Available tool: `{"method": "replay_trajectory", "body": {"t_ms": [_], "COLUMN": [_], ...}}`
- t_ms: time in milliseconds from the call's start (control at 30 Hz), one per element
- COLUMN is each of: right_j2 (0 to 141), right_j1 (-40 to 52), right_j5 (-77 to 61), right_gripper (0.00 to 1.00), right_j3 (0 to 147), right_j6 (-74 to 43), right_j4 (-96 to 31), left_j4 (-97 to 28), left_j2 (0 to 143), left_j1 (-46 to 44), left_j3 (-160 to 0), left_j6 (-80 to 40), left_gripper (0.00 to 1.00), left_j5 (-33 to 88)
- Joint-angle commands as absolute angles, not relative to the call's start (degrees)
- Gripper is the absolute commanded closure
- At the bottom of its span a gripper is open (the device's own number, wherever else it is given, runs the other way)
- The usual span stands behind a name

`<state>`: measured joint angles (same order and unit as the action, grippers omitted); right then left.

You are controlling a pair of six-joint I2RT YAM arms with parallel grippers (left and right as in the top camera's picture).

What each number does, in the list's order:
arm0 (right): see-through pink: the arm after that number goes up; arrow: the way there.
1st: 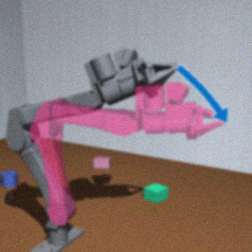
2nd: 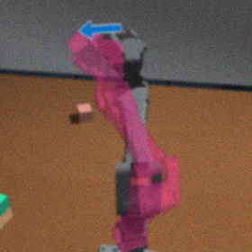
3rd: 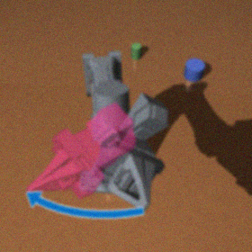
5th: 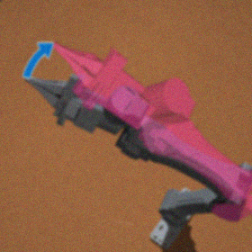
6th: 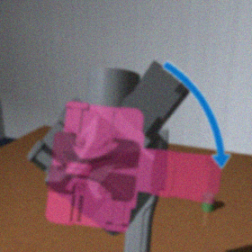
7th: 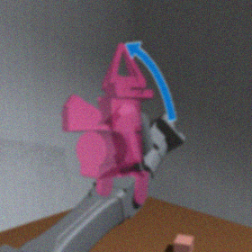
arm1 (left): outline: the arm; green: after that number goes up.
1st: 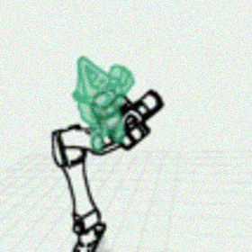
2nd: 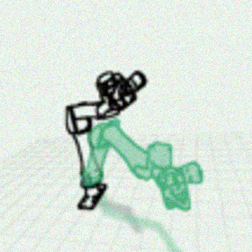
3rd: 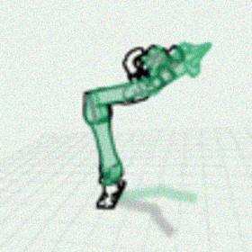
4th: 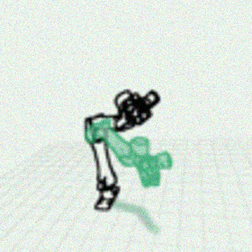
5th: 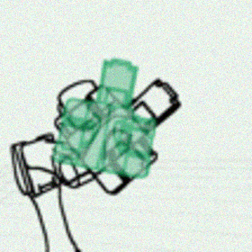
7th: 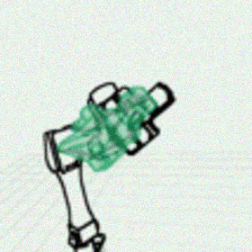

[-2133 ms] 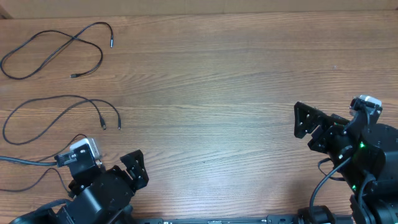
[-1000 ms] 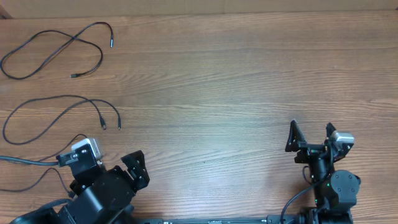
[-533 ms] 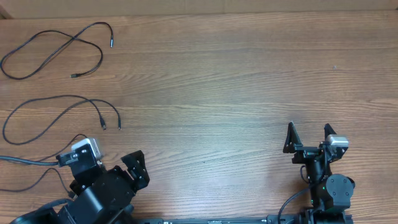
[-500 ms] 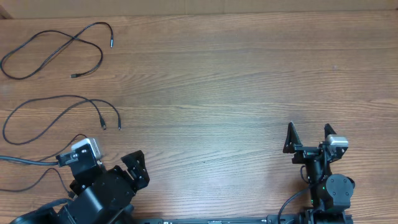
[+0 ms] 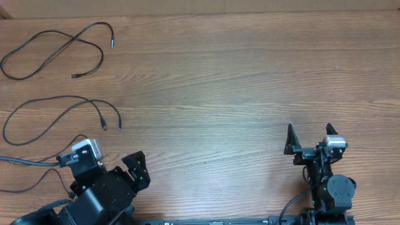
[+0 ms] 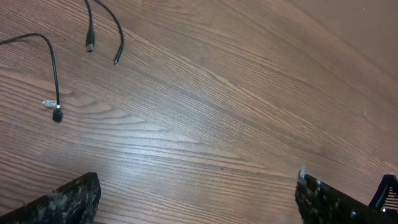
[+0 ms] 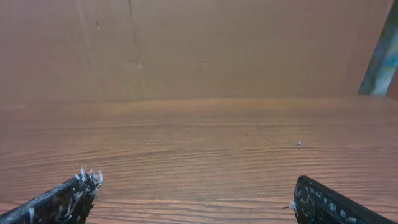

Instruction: Untangle cables

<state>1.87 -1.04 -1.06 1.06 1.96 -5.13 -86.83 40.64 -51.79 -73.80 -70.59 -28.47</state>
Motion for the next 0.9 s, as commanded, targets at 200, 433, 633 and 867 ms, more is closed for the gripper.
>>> {"method": "replay_trajectory", "body": {"t_ms": [200, 433, 633, 867], "right_j2": [1.1, 1.1, 1.1, 1.1], "right_j1": [-0.8, -0.8, -0.8, -0.8], "right_j5": [-0.5, -0.6, -0.6, -0.6], "right_gripper": [0.00, 0.00, 0.00, 0.00], "right_j3": [0.4, 0.4, 0.4, 0.4], "right_j6": [3.1, 3.1, 3.1, 3.1], "right_j4": [-4.8, -4.8, -4.8, -4.8], "left_j4": [-86.7, -86.7, -86.7, -88.3], "left_j2": [40.5, 40.5, 40.5, 40.4], "left_j1": [-52.2, -52.2, -52.2, -52.2], "left_j3": [-73.6, -73.6, -73.6, -73.6], "left_j6": [-71.4, -71.4, -71.4, -68.2], "left_gripper": [0.00, 0.00, 0.00, 0.00], "left_j5": [-28.4, -28.4, -28.4, -28.6]}}
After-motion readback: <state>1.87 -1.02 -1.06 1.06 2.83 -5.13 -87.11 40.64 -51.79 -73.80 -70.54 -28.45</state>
